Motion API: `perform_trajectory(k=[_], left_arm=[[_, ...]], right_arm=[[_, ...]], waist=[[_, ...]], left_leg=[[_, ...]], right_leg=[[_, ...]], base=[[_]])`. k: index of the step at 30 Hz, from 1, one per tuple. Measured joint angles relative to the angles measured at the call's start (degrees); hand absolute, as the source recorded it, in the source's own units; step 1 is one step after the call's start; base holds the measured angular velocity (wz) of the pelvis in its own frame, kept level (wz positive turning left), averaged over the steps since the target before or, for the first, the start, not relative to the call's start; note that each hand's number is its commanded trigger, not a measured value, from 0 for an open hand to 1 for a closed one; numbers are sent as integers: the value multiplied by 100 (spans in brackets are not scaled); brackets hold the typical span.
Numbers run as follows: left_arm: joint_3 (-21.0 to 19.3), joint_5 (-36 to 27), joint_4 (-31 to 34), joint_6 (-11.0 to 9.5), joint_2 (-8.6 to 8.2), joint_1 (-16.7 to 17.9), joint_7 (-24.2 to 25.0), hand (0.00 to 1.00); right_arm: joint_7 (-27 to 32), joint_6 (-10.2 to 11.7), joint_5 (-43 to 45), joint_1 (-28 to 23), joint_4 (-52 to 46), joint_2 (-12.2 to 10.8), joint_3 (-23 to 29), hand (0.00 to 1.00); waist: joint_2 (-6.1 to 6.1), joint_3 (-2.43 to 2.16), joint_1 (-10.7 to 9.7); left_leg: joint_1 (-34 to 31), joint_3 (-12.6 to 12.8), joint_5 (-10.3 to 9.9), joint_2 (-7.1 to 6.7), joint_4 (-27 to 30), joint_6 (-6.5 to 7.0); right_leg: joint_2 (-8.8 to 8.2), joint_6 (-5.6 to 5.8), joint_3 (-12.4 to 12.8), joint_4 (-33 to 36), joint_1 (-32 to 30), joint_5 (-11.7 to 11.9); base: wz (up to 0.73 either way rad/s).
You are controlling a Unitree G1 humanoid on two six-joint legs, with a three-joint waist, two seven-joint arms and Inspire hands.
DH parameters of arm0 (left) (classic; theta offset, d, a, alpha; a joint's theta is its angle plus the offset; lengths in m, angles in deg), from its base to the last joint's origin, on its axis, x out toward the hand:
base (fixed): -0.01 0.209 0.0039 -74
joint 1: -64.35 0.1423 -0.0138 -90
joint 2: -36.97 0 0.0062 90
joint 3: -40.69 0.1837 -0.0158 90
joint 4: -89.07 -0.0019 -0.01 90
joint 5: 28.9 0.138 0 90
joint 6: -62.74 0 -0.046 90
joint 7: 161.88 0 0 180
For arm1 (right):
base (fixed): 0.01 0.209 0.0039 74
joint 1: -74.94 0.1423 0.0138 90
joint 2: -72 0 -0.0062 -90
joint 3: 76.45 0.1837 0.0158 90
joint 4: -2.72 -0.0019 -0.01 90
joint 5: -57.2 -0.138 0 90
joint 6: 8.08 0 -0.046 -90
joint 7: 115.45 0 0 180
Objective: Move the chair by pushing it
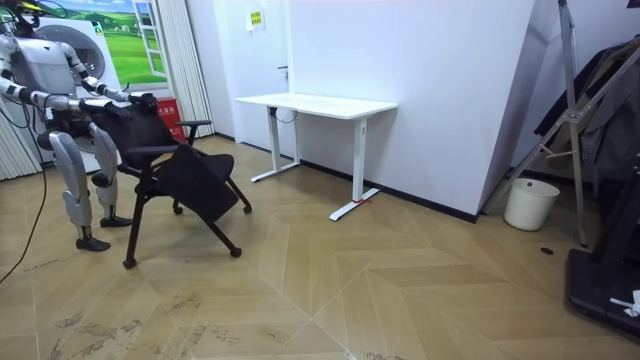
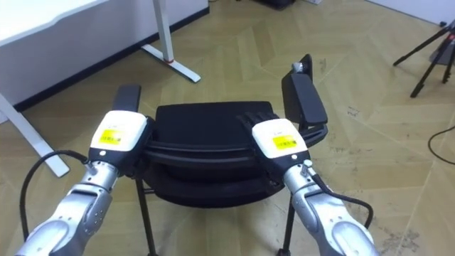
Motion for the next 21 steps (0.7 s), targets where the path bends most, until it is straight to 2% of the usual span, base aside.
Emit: perform_trajectory(k=[9, 21], left_arm=[[-6, -4, 95, -73, -9, -21, 77, 100], [-9, 2, 96, -83, -7, -18, 84, 100]], right_arm=[[188, -81, 53, 208, 250, -11, 5, 100], [456, -39, 171, 213, 353, -37, -2, 100]], waist=[[-11, 31, 54], [-2, 20, 55]], left_leg=[[-5, -9, 0, 3, -3, 0], [-6, 2, 1, 6, 15, -1]], right_leg=[[4, 1, -8, -7, -5, -1], [5, 1, -18, -15, -2, -1]], base=[[0], [0]])
